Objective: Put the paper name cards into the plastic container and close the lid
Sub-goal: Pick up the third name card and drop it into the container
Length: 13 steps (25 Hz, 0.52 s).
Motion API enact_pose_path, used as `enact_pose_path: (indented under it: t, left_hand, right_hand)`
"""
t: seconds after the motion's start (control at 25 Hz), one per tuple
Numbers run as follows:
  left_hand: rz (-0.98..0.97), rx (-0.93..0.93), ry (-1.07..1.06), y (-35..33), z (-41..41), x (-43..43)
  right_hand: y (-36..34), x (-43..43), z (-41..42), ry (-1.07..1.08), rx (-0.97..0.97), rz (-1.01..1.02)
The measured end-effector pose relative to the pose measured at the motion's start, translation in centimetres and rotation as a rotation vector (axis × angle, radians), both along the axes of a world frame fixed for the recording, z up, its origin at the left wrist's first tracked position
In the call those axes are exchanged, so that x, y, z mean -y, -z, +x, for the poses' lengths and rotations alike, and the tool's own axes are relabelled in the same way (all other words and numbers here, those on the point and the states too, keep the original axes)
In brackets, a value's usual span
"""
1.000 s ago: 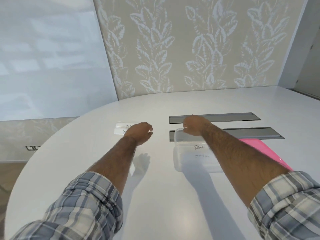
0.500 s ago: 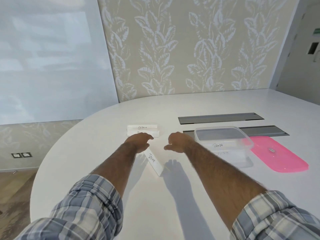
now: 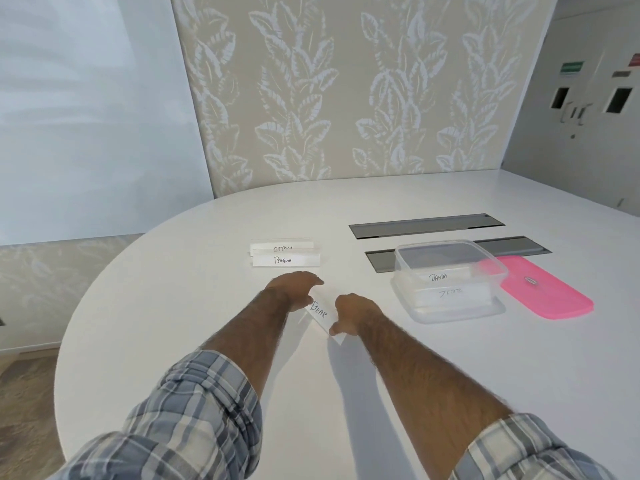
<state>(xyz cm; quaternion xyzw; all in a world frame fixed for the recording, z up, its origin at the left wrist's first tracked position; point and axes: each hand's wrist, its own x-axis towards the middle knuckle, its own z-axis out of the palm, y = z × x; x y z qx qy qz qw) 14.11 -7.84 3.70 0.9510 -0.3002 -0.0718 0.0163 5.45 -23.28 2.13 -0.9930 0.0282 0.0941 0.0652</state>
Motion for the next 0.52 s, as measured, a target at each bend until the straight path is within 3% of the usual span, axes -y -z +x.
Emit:
enact_pose_path:
  t: [0.52]
  left_hand:
    - [0.017, -0.121, -0.010, 1.8, 2.5, -0.7]
  right_hand:
    - [-0.6, 1.4, 2.3, 0.053, -0.073, -0.052]
